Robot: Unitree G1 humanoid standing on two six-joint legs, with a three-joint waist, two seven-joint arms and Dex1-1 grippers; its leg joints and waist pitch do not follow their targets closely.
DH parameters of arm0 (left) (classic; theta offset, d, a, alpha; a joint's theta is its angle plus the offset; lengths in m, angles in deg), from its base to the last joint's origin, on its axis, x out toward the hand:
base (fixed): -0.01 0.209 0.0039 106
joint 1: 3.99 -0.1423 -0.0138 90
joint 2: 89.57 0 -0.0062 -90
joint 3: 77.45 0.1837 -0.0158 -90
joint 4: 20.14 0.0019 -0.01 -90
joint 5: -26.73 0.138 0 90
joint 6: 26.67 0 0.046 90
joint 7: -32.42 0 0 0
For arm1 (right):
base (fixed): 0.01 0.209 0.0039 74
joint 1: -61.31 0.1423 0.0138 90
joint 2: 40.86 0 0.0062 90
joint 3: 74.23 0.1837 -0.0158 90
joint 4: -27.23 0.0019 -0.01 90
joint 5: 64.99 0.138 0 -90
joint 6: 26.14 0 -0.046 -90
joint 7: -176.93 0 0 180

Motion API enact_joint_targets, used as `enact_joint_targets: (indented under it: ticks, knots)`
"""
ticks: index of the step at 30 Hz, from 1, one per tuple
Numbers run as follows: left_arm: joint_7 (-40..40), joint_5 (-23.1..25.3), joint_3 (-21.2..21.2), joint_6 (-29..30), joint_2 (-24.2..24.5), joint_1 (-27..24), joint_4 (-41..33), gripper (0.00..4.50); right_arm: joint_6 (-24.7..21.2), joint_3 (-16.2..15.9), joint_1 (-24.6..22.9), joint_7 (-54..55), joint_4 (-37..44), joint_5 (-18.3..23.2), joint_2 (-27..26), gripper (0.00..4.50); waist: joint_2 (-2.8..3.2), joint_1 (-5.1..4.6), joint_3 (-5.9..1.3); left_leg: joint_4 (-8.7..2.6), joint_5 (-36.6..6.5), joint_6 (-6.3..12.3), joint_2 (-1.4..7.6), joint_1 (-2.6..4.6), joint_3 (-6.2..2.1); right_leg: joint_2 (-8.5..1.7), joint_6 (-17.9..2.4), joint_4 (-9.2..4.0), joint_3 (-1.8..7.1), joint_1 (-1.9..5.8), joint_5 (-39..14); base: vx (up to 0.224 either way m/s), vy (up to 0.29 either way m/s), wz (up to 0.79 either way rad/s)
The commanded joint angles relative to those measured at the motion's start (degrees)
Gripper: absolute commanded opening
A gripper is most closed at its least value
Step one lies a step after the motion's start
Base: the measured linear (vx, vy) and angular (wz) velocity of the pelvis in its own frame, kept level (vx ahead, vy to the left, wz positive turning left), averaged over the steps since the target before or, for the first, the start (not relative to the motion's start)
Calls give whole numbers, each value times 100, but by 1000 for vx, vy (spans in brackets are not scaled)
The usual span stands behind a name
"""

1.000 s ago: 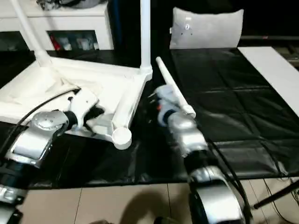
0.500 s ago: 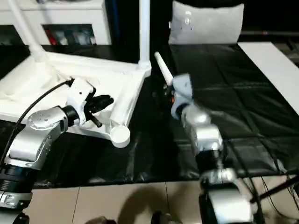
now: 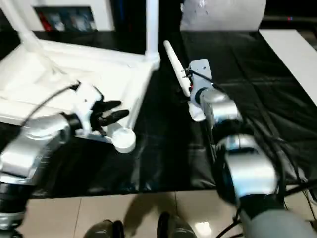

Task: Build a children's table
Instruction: Rotate table base, then pick table leg

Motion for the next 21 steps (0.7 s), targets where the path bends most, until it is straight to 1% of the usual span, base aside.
enact_joint_targets:
  ticks: [1, 2, 3, 5, 6, 7, 8, 9, 10, 11, 12, 13, 14, 16, 17, 18, 19, 21]
  knots:
    - [-67, -29, 41, 150, 87, -69, -243, 227, -31, -162, 188, 129, -369, -253, 56, 450, -27, 18, -371, -387, 17, 1042, 517, 34, -278, -749, -361, -345, 611, 544, -1131, 0, 0, 0]
    - [-72, -35, 39, 199, 113, -90, -307, 240, -61, -217, 243, 145, -495, -325, 74, 450, -34, 15, -367, -391, 19, 1014, 531, 37, -286, -747, -375, -330, 609, 544, -1155, 0, 0, 0]
    - [-74, -39, 46, 232, 134, -108, -354, 250, -83, -199, 280, 171, -573, -325, 84, 450, -33, 3, -343, -391, -20, 978, 538, 46, -289, -751, -348, -341, 617, 539, -1239, 0, 0, 0]
    - [-82, -40, 66, 270, 178, -133, -418, 252, -252, -103, 386, 171, -696, -265, 111, 450, -33, -10, -322, -393, -76, 929, 546, 64, -283, -748, -331, -352, 629, 524, -1315, 0, 0, 0]
    - [-83, -44, 71, 281, 189, -135, -433, 252, -337, -59, 431, 181, -737, -236, 121, 450, -30, -9, -322, -396, -50, 902, 560, 76, -288, -747, -359, -335, 634, 519, -1270, 0, 0, 0]
    - [-86, -54, 70, 289, 197, -129, -438, 252, -554, -11, 498, 218, -789, -203, 140, 450, -27, -11, -320, -397, 18, 910, 573, 82, -295, -742, -417, -308, 642, 514, -1129, 0, 0, 0]
    - [-85, -58, 72, 294, 201, -125, -442, 252, -649, 3, 530, 223, -815, -195, 149, 450, -27, -11, -320, -397, 18, 910, 573, 82, -295, -742, -417, -308, 642, 514, -1129, 0, 0, 0]
    - [-79, -62, 81, 303, 206, -121, -452, 253, -766, -4, 577, 183, -853, -201, 167, 431, -42, -13, -347, -392, 108, 939, 591, 94, -297, -748, -503, -270, 654, 513, -959, 0, 0, 0]
    - [-77, -68, 88, 308, 211, -109, -457, 253, -977, 11, 643, 114, -889, -176, 197, 431, -43, -12, -347, -394, 145, 952, 591, 97, -297, -748, -544, -263, 656, 511, -901, 0, 0, 0]
    - [-75, -74, 94, 320, 219, -100, -466, 253, -1118, -26, 695, 7, -926, -200, 221, 431, -42, -4, -354, -385, 204, 991, 578, 84, -286, -754, -609, -244, 662, 523, -776, 0, 0, 0]
    - [-85, -85, 110, 342, 236, -86, -491, 252, -1397, -129, 772, -255, -1006, -279, 254, 417, -35, 5, -365, -380, 257, 1030, 582, 87, -284, -744, -650, -223, 659, 522, -686, 0, 0, 0]
    - [-96, -84, 122, 346, 248, -76, -507, 252, -1499, -142, 803, -357, -1042, -287, 268, 403, -37, 8, -377, -377, 290, 1062, 587, 88, -281, -742, -674, -219, 658, 524, -644, 0, 0, 0]
    - [-103, -83, 130, 348, 256, -69, -518, 252, -1561, -139, 823, -413, -1064, -283, 277, 396, -39, 15, -363, -380, 288, 1081, 598, 84, -282, -749, -675, -222, 660, 517, -644, 0, 0, 0]
    - [-105, -89, 133, 365, 259, -64, -539, 252, -1618, -111, 844, -435, -1092, -269, 295, 384, -36, 33, -362, -373, 286, 1060, 604, 80, -280, -769, -674, -231, 664, 517, -693, 0, 0, 0]
    - [-104, -92, 133, 376, 260, -67, -550, 252, -1629, -108, 850, -440, -1103, -277, 299, 359, -33, 41, -362, -372, 239, 1007, 596, 81, -277, -770, -662, -245, 664, 520, -783, 0, 0, 0]
    - [-115, -91, 140, 373, 269, -68, -554, 252, -1656, -104, 855, -467, -1109, -279, 301, 359, -36, 45, -363, -369, 227, 989, 585, 75, -272, -771, -653, -254, 665, 527, -820, 0, 0, 0]
    - [-147, -94, 161, 364, 296, -71, -560, 252, -1737, -123, 857, -555, -1120, -301, 307, 346, -30, 58, -363, -373, 166, 928, 579, 76, -272, -766, -624, -268, 660, 531, -949, 0, 0, 0]
    - [-174, -118, 185, 364, 334, -81, -578, 252, -1816, -168, 831, -663, -1114, -337, 316, 338, -29, 65, -356, -376, 132, 902, 582, 83, -269, -762, -606, -283, 660, 524, -1024, 0, 0, 0]
